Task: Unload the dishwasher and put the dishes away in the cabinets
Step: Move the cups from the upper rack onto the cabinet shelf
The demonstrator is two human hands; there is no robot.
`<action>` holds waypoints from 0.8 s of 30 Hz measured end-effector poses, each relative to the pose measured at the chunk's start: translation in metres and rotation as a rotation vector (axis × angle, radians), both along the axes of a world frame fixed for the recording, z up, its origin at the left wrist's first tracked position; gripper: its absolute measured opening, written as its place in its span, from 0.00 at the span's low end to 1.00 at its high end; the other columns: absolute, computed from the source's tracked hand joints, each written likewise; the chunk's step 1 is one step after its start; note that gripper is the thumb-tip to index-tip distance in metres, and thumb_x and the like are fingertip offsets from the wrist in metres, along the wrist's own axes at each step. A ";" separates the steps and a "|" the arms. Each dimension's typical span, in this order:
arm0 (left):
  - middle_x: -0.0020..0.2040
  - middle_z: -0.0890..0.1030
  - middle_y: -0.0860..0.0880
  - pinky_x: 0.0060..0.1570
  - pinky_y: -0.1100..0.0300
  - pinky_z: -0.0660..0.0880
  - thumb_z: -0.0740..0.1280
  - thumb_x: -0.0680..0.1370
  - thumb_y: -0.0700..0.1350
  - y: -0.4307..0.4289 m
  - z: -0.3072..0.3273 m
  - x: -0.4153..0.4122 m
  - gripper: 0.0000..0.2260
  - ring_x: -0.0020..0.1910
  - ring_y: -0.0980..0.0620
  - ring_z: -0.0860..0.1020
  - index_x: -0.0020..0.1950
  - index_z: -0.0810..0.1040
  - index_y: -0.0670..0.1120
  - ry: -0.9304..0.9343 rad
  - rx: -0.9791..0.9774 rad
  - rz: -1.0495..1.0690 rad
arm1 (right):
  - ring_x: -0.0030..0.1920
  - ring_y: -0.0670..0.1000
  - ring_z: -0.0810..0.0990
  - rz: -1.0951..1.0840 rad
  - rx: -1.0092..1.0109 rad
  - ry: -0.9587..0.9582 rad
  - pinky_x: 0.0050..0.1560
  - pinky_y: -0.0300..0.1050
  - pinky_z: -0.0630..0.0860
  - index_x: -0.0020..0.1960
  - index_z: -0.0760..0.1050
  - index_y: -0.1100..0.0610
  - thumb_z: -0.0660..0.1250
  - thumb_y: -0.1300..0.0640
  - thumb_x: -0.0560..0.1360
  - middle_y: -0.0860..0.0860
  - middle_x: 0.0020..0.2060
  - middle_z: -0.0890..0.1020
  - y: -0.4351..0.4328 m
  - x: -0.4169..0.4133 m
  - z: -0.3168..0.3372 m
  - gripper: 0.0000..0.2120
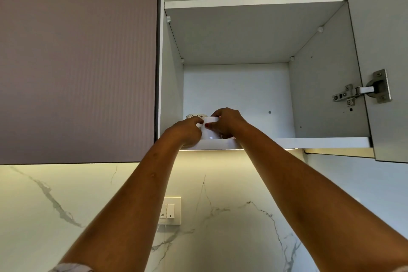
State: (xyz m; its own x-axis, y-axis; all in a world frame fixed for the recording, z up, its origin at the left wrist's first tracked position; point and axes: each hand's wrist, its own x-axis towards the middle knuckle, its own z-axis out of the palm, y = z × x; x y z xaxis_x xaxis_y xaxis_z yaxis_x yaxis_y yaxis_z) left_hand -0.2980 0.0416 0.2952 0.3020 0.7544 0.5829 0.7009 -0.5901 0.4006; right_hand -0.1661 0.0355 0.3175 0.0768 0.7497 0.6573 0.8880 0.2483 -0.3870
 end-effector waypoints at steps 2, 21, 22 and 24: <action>0.71 0.67 0.46 0.66 0.54 0.64 0.56 0.82 0.42 0.002 0.000 0.000 0.19 0.67 0.43 0.68 0.73 0.63 0.51 0.012 -0.002 0.004 | 0.59 0.56 0.78 0.007 0.001 0.006 0.60 0.45 0.75 0.65 0.74 0.57 0.70 0.47 0.72 0.56 0.60 0.79 -0.002 0.000 -0.001 0.24; 0.71 0.67 0.44 0.65 0.52 0.69 0.56 0.81 0.38 0.001 -0.003 -0.002 0.22 0.64 0.42 0.71 0.73 0.61 0.54 0.038 0.002 0.019 | 0.64 0.57 0.73 -0.026 -0.004 -0.111 0.66 0.48 0.71 0.67 0.70 0.60 0.74 0.52 0.69 0.57 0.64 0.74 -0.024 0.001 -0.004 0.30; 0.72 0.66 0.44 0.65 0.53 0.69 0.55 0.81 0.39 0.001 -0.003 -0.002 0.22 0.64 0.42 0.70 0.73 0.61 0.54 0.039 0.001 0.021 | 0.64 0.57 0.73 -0.024 -0.004 -0.115 0.66 0.49 0.71 0.67 0.70 0.60 0.74 0.53 0.70 0.57 0.65 0.74 -0.024 0.001 -0.005 0.29; 0.72 0.66 0.44 0.66 0.52 0.68 0.55 0.82 0.40 0.002 -0.002 -0.002 0.21 0.65 0.42 0.70 0.74 0.61 0.54 0.043 0.001 0.020 | 0.64 0.57 0.73 -0.020 -0.004 -0.118 0.66 0.49 0.71 0.68 0.70 0.60 0.74 0.53 0.70 0.58 0.65 0.74 -0.026 0.001 -0.005 0.30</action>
